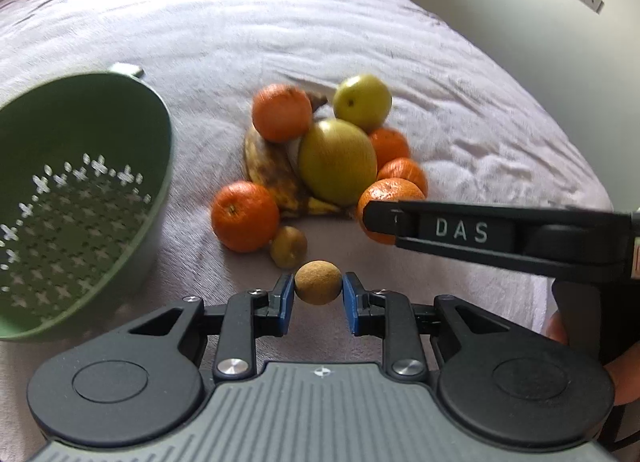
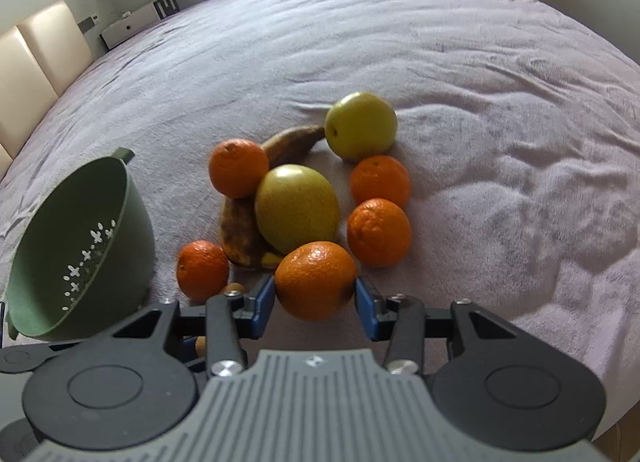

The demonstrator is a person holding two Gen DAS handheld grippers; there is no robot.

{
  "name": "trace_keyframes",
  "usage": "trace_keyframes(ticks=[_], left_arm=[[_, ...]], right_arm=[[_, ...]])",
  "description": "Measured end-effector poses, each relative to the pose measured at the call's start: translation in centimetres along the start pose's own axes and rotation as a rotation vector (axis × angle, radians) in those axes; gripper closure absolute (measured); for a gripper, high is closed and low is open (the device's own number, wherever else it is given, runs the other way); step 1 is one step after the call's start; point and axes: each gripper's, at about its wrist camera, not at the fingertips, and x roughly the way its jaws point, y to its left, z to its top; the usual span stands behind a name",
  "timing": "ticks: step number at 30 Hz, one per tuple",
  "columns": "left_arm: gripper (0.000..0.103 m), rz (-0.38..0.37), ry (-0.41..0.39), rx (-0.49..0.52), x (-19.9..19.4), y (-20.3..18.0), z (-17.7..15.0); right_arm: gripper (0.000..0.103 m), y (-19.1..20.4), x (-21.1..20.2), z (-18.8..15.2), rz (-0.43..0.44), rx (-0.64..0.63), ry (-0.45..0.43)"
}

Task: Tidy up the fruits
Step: 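Carry the kiwi in the left tool over the colander while the right tool carries the tangerine there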

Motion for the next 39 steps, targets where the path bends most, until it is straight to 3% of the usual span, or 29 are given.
trace_keyframes(ticks=[16, 20, 25, 32, 39], left_arm=[[0.074, 0.052, -0.132, -0.11, -8.6, 3.2, 1.6], [0.074, 0.102, -0.16, -0.156, -10.4, 4.8, 1.8], [0.074, 0.142, -0.173, -0.218, -11.9, 7.4, 2.0], [0.074, 0.164, -0.124, -0.231, -12.2, 9.4, 2.4], [0.074, 0.206, -0.049, -0.216, -11.2, 10.6, 2.8]], right_arm=[[0.062, 4.7, -5.6, 1.1, 0.073, -0.135, -0.168], [0.062, 6.3, -6.4, 0.9, 0.097, -0.185, -0.179], [0.062, 8.6, -7.1, 0.5, 0.154, -0.264, -0.167], [0.062, 13.0, -7.2, 0.1, 0.196, -0.427, -0.121], [0.062, 15.7, -5.3, 1.1, 0.185, -0.577, -0.034]])
